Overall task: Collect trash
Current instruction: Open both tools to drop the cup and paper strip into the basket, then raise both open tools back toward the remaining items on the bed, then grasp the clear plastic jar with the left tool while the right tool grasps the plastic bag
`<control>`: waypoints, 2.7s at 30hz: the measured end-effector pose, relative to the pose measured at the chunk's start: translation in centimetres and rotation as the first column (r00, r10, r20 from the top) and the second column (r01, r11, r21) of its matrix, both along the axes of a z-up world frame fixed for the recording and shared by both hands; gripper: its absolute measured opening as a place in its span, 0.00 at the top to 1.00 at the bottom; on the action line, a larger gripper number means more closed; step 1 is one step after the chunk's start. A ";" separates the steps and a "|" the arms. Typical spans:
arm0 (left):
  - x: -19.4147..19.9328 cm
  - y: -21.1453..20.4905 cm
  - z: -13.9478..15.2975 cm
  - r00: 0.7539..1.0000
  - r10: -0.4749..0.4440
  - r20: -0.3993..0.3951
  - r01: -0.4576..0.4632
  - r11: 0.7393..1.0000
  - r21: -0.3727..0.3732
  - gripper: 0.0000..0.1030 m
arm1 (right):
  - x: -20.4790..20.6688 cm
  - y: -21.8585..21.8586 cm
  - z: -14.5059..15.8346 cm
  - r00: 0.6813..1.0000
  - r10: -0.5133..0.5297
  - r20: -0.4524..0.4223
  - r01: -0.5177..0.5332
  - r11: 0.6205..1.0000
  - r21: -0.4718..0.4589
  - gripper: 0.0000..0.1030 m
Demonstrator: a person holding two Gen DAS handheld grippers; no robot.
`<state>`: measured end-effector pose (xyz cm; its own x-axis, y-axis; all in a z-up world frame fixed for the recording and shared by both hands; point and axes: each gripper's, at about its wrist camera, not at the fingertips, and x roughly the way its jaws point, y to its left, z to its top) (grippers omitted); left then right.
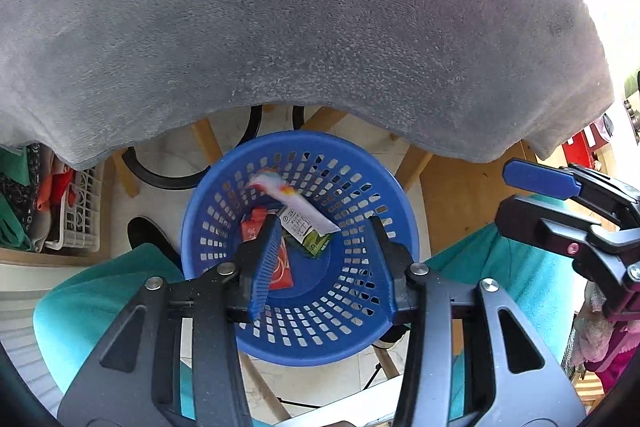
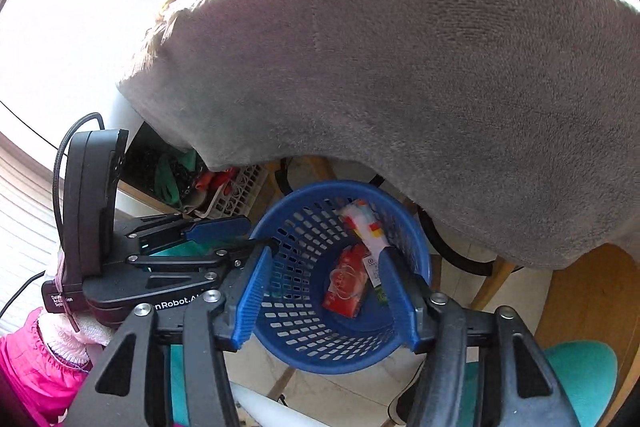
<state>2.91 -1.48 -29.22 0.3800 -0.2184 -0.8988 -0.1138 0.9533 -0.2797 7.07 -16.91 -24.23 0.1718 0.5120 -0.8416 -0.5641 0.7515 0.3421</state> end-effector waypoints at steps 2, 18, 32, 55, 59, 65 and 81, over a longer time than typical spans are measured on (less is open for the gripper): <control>0.0 -0.2 0.1 1.000 0.002 0.004 -0.002 1.000 0.003 0.58 | 0.1 -0.1 0.4 1.000 -0.004 0.006 0.004 1.000 0.003 0.37; -1.0 0.6 7.0 0.985 -0.007 0.174 -0.015 0.992 0.128 0.58 | -0.5 -2.5 6.1 0.991 0.001 0.131 -0.009 0.998 0.060 0.26; 1.2 4.1 17.3 0.918 0.009 0.395 -0.072 0.987 0.146 0.28 | 2.0 -5.1 15.6 0.932 -0.086 0.351 0.026 0.985 0.172 0.12; 15.3 8.5 20.4 0.902 0.061 0.428 -0.073 0.997 0.010 0.28 | 15.2 -4.8 18.4 0.914 -0.228 0.335 0.145 0.956 0.255 0.11; 17.2 9.0 19.8 0.905 0.070 0.419 -0.070 0.997 -0.015 0.28 | 16.8 -4.2 18.1 0.917 -0.231 0.327 0.150 0.956 0.253 0.11; 19.4 10.0 18.9 0.909 0.104 0.403 -0.089 0.994 -0.057 0.28 | 19.2 -2.9 17.2 0.924 -0.228 0.306 0.155 0.957 0.245 0.16; 23.0 10.8 17.2 0.923 0.110 0.369 -0.095 0.994 -0.057 0.28 | 22.7 0.3 16.0 0.925 -0.199 0.325 0.150 0.974 0.170 0.27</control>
<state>25.94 9.33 -12.01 0.7069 -0.1907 -0.6811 -0.0917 0.9301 -0.3556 29.74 -16.60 -8.23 0.5303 0.5558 -0.6402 -0.5288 0.8071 0.2626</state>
